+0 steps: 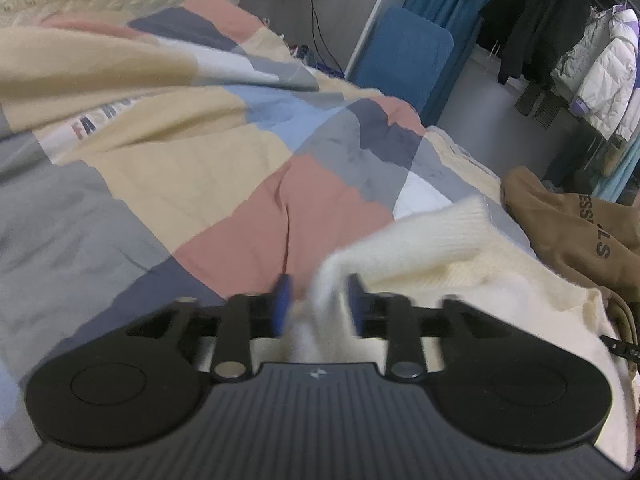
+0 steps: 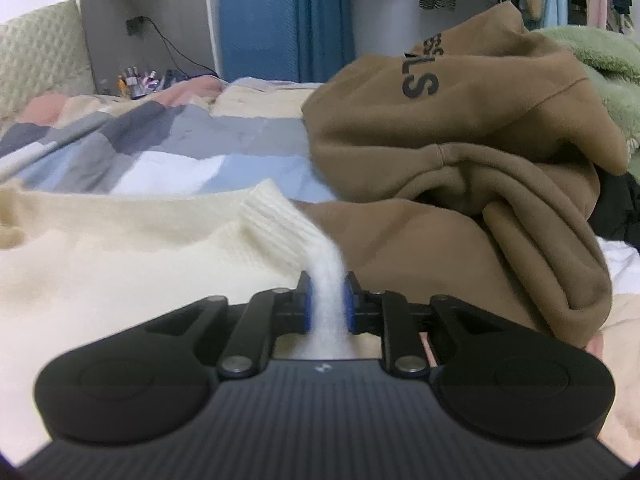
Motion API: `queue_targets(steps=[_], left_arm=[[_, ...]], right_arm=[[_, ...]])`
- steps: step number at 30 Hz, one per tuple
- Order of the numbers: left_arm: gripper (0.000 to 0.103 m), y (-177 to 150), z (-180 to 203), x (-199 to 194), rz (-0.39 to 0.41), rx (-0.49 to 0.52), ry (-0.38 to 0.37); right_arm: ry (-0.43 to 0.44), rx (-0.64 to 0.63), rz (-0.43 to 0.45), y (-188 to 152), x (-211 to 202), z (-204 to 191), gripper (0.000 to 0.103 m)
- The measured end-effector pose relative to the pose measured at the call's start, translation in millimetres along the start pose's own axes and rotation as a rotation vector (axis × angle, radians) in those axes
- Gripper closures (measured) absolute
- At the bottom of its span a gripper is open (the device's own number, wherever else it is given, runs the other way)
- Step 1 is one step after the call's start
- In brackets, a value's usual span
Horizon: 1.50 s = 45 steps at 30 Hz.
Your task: Fold large clothes
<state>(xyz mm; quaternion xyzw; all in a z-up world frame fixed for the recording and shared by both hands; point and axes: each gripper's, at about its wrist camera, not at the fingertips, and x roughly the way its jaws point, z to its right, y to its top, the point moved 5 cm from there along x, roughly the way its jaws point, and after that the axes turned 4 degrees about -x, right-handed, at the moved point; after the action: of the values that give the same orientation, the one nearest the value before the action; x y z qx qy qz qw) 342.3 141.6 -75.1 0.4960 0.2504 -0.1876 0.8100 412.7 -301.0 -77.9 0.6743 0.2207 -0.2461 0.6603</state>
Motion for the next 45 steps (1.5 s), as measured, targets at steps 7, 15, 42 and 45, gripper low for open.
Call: queue_targets(steps=[7,15,42,45], left_arm=[[0.041,2,16,-45,0.103,0.031,-0.047],[0.041,-24,47,-82,0.096,0.102,-0.156],[0.038,-94,65,-62,-0.110,0.231,-0.156],[0.038,-99,66,-83,-0.094,0.222,-0.159]], right_arm=[[0.077,-0.019,0.071,7,-48,-14,0.049],[0.207,-0.076,0.146,13,-100,-71,0.049],[0.264,-0.020,-0.090,-47,-84,-132,0.050],[0.276,0.021,-0.071,-48,-106,-129,0.050]])
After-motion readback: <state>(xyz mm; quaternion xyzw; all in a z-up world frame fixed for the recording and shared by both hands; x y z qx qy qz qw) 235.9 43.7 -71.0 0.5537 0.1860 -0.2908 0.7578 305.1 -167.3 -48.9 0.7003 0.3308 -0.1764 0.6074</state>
